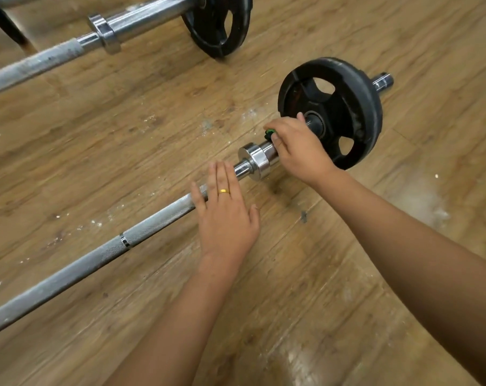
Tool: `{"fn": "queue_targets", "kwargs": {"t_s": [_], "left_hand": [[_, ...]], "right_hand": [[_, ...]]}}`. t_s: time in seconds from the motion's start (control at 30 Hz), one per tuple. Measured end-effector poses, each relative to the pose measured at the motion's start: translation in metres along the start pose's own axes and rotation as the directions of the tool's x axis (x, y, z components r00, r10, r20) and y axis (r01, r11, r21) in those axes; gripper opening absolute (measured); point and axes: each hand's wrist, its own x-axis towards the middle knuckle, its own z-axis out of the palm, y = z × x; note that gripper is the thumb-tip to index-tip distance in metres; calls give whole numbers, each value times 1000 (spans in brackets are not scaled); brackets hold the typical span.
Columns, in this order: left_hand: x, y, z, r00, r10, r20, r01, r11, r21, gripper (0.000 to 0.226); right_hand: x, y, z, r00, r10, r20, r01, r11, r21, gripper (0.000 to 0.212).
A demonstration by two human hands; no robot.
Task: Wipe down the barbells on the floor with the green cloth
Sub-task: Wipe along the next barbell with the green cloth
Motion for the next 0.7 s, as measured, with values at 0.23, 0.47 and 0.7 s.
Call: {"fn": "queue_targets", "kwargs": {"t_s": [0.23, 0.47, 0.7], "left_hand": [[-15, 0, 9, 998, 64, -29, -64, 998, 17, 93], [-30, 12, 6, 998, 56, 3, -56, 998, -7, 91], [-45, 20, 10, 998, 50, -22, -51, 997, -54, 88]], "right_hand": [[-10, 19, -8, 999, 31, -34, -32, 999, -22, 35], [-22, 29, -9, 998, -62, 2, 62, 998, 24, 35], [-39, 17, -6, 992, -99, 79, 97, 995, 30, 33]]}}
